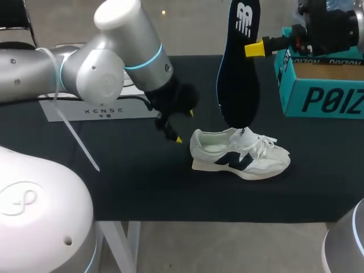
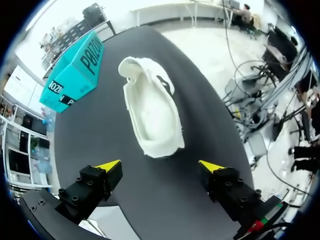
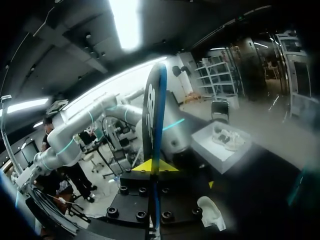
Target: Take the shoe out of the shoebox, open the shoe tongue, remove and reinsert the insole, then place the shoe into the shoebox
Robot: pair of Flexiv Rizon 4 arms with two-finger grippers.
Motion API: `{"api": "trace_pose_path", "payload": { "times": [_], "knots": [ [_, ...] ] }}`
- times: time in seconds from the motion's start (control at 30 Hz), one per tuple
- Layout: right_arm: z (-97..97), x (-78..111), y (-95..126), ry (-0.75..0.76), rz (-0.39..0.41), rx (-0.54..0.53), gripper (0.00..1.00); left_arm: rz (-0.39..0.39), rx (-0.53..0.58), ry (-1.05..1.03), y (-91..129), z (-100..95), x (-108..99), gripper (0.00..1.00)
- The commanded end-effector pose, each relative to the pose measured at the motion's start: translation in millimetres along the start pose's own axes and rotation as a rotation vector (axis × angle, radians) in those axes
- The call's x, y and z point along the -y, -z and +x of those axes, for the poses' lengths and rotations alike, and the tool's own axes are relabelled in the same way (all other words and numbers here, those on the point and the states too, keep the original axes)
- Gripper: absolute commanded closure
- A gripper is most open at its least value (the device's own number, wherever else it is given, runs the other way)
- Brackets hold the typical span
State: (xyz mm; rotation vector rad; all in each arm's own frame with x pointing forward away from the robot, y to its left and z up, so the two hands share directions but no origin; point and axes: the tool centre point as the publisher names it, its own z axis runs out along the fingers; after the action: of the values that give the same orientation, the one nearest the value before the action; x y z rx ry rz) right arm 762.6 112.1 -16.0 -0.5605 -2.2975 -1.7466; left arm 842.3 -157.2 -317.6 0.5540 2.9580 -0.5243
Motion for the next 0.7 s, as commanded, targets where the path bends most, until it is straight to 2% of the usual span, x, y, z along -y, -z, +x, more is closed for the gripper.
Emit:
{"api": "trace_pose_path", "payload": {
  "times": [0.03, 0.47, 0.7],
  "knots": [
    [-1.6, -0.7, -2, -0.001, 0.003, -0.001, 1.00, -0.019, 0.035, -0.002, -1, -2.2, 3, 0.00],
    [44.7, 4.6, 19, -0.044, 0.019, 0.067, 1.00, -0.020, 0.030, 0.000, -2, -2.8, 3, 0.00],
    [34.7, 0.8, 13, -0.040, 0.018, 0.086, 1.00, -0.020, 0.030, 0.000, -2, -2.8, 3, 0.00]
  ]
}}
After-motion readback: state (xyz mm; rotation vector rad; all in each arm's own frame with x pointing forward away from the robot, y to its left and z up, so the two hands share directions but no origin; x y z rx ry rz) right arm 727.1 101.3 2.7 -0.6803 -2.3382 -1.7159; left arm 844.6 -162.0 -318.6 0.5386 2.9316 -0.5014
